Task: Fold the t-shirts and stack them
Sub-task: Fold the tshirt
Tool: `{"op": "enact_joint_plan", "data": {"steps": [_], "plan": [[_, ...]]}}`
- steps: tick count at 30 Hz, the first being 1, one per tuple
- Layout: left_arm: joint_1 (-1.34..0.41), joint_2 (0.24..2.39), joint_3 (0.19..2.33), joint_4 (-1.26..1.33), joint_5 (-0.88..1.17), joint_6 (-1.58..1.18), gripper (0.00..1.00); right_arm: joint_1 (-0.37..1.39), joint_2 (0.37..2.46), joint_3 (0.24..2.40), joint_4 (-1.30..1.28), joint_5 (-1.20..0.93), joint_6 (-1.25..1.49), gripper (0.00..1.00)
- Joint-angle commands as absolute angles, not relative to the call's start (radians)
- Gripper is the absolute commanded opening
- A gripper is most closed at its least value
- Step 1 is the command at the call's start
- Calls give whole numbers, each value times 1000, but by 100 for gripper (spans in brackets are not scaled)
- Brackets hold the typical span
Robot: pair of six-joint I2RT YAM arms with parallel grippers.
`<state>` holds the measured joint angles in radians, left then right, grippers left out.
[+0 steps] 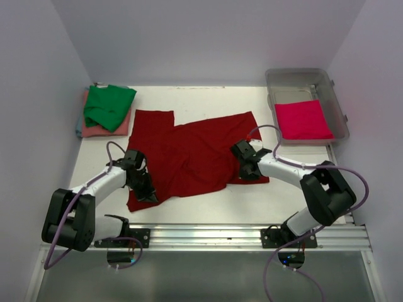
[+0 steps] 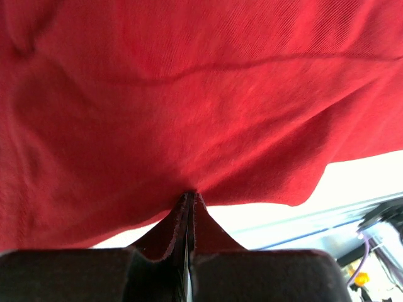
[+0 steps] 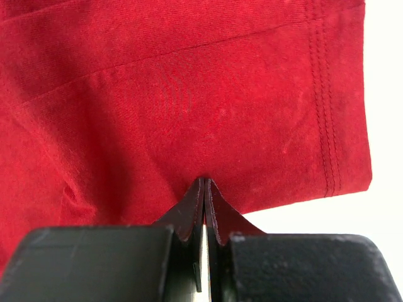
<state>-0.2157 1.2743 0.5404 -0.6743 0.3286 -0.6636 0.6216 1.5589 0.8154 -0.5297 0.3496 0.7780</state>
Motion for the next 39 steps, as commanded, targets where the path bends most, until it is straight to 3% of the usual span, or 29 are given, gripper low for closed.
{"op": "enact_joint_plan", "data": {"steps": [1, 4, 9, 14, 19, 23, 27, 32, 37, 39], "plan": [[-222, 1250, 560, -822, 327, -621, 0, 664, 1582, 680, -742, 109, 831, 0], [-222, 1246, 574, -834, 328, -600, 0, 704, 1490, 681, -811, 106, 874, 0], [-219, 1287, 621, -835, 246, -577, 0, 723, 1329, 761, -1060, 300, 952, 0], [-170, 1353, 698, -864, 175, -500, 4, 723, 1289, 827, -1163, 379, 976, 0], [-150, 1344, 788, -902, 132, -439, 1, 723, 1296, 845, -1175, 442, 965, 0], [-169, 1186, 905, -881, 57, -411, 0, 723, 1171, 842, -1010, 398, 904, 0], [-178, 1155, 879, -721, 194, -434, 0, 723, 1164, 839, -832, 365, 818, 0], [-176, 1164, 726, -415, 300, -575, 0, 723, 1331, 965, -801, 423, 769, 0], [-170, 1230, 574, -24, 649, -748, 0, 718, 1419, 1075, -804, 500, 763, 0], [-172, 1273, 627, -82, 638, -670, 0, 707, 1417, 1075, -750, 474, 718, 0]]}}
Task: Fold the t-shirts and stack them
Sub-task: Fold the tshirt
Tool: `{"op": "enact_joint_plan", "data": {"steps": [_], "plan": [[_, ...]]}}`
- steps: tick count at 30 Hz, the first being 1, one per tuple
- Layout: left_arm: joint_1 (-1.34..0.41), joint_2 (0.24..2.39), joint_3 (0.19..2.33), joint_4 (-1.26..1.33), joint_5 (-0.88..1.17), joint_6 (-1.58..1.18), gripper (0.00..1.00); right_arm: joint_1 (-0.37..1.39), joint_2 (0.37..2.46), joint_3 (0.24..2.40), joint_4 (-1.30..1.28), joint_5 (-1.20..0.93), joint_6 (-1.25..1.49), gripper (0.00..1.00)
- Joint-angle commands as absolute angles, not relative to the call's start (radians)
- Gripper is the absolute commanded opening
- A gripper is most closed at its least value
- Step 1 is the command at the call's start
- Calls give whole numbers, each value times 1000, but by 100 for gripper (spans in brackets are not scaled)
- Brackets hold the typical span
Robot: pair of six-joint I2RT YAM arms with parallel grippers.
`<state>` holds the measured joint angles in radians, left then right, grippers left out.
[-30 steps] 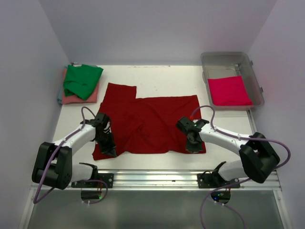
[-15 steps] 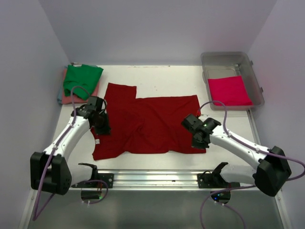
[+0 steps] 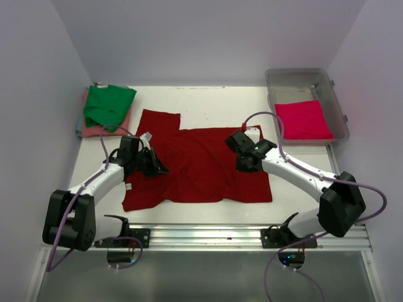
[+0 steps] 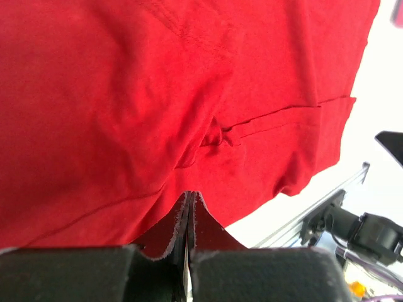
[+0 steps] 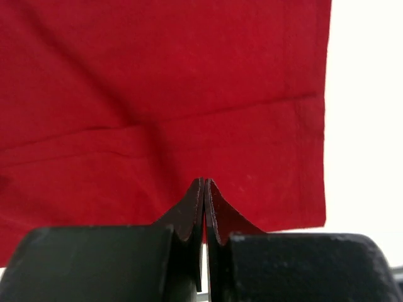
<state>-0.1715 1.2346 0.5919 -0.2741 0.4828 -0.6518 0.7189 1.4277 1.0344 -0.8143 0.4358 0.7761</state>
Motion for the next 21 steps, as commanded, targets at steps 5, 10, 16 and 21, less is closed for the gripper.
{"op": "enact_joint_plan", "data": {"steps": [5, 10, 16, 21], "plan": [[-186, 1252, 615, -195, 535, -598, 0, 677, 1373, 1025, -638, 319, 661, 0], [-186, 1253, 572, -256, 454, -591, 0, 658, 1387, 980, -611, 267, 675, 0], [-184, 1394, 528, -284, 379, -612, 0, 609, 1532, 1000, -670, 305, 719, 0], [-184, 1402, 511, -316, 315, -609, 0, 575, 1650, 1025, -730, 336, 761, 0]]}}
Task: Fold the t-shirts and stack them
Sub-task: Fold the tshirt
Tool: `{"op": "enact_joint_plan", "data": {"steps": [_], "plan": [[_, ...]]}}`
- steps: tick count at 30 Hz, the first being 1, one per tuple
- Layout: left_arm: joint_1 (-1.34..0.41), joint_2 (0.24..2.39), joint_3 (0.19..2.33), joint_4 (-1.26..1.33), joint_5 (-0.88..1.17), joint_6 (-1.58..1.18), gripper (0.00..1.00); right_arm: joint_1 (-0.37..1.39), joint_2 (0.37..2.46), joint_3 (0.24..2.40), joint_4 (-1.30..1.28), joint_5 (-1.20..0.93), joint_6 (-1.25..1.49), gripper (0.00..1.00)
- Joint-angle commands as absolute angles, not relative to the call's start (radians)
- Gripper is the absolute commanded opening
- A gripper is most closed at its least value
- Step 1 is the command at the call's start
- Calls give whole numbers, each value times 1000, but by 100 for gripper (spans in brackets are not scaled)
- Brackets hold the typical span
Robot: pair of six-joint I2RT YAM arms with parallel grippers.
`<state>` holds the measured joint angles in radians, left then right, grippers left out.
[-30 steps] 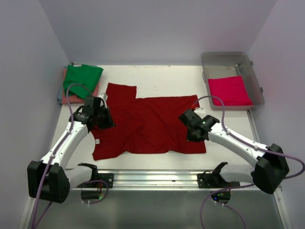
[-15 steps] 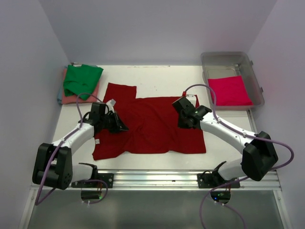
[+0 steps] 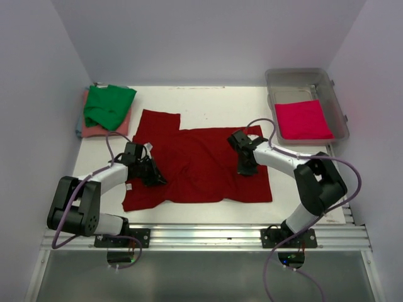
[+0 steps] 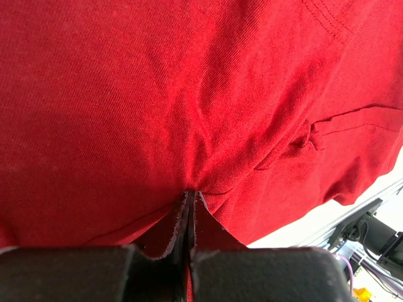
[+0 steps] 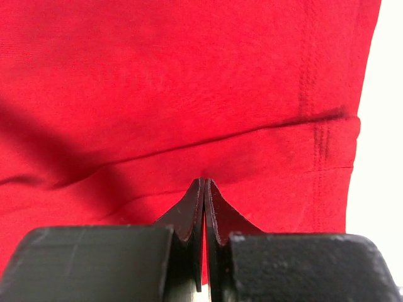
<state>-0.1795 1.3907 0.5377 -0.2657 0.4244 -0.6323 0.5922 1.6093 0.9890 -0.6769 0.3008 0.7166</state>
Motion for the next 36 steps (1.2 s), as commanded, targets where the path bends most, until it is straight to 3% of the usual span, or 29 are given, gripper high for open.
{"op": "enact_joint_plan", "data": {"steps": [1, 8, 14, 22, 27, 32, 36], "plan": [[-184, 1390, 512, -325, 293, -609, 0, 571, 1666, 1031, -744, 339, 768, 0], [-183, 1404, 538, -415, 120, -641, 0, 532, 1790, 1084, -874, 425, 853, 0], [-181, 1446, 632, -569, -156, -710, 0, 479, 1902, 1189, -1080, 571, 974, 0], [-172, 1505, 663, -586, -160, -706, 0, 423, 1959, 1201, -1152, 644, 994, 0], [-172, 1436, 649, -584, -91, -683, 0, 425, 1892, 1154, -1115, 632, 973, 0], [-179, 1264, 660, -575, 56, -641, 0, 445, 1695, 1125, -1123, 641, 924, 0], [-184, 1116, 727, -627, 46, -640, 0, 459, 1527, 1097, -1033, 543, 784, 0]]}}
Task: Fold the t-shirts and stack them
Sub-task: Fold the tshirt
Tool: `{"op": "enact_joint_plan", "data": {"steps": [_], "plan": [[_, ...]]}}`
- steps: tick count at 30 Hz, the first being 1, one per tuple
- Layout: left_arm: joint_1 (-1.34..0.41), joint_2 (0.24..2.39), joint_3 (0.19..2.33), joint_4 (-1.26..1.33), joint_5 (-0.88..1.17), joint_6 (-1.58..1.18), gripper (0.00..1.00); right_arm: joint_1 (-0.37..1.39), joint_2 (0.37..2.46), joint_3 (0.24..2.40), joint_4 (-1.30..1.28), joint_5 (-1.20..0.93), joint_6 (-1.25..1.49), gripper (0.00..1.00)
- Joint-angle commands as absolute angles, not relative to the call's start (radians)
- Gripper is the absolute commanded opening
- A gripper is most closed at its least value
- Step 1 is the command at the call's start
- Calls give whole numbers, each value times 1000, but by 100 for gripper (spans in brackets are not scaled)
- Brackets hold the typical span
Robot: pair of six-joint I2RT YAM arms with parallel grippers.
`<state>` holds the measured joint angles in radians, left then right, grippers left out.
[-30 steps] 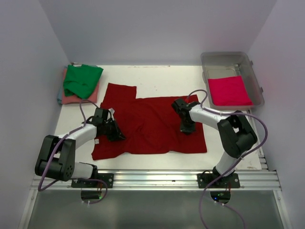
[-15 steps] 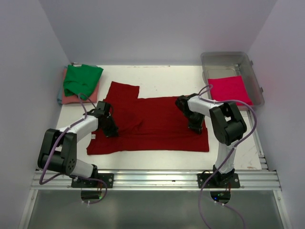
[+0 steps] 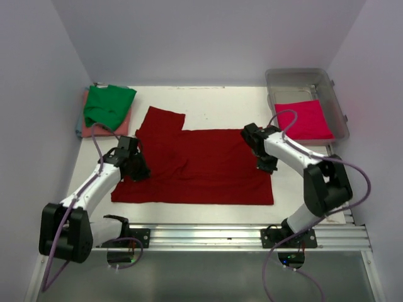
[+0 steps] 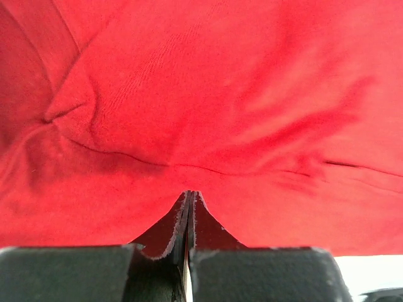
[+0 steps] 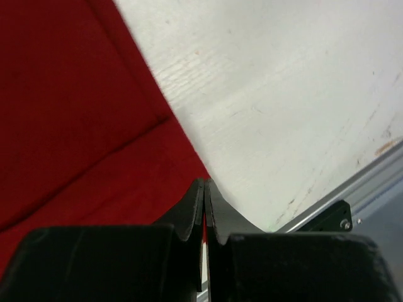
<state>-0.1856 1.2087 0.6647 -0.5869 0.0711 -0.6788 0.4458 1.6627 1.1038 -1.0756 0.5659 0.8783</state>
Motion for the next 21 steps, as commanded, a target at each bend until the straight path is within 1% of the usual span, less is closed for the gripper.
{"op": "enact_joint_plan", "data": {"steps": [1, 4, 5, 8, 11, 12, 14, 15, 17, 18, 19, 20, 21], "plan": [[-184, 1099, 753, -646, 41, -640, 0, 459, 1484, 1097, -1011, 531, 750, 0], [-184, 1072, 782, -661, 9, -638, 0, 460, 1453, 1108, -973, 502, 694, 0], [-184, 1074, 788, -658, -33, -638, 0, 459, 1447, 1112, -960, 499, 681, 0], [-181, 1130, 798, -611, -74, -653, 0, 457, 1494, 1155, -925, 489, 649, 0], [-179, 1256, 825, -514, -65, -670, 0, 459, 1552, 1233, -874, 485, 588, 0], [-178, 1285, 833, -444, -69, -676, 0, 459, 1592, 1258, -870, 494, 584, 0], [-173, 1345, 893, -404, -115, -695, 0, 459, 1634, 1333, -862, 512, 575, 0], [-169, 1408, 917, -352, -133, -695, 0, 459, 1667, 1351, -851, 508, 566, 0], [-166, 1478, 1023, -330, -166, -699, 0, 457, 1695, 1391, -801, 462, 523, 2], [-161, 1544, 1057, -269, -161, -680, 0, 459, 1712, 1408, -789, 433, 506, 29], [-160, 1580, 1125, -240, -140, -664, 4, 459, 1742, 1448, -792, 405, 486, 47], [-155, 1654, 1175, -238, -149, -652, 9, 459, 1758, 1463, -792, 394, 480, 60], [-153, 1695, 1230, -258, -159, -640, 17, 457, 1766, 1477, -801, 391, 471, 77]]}}
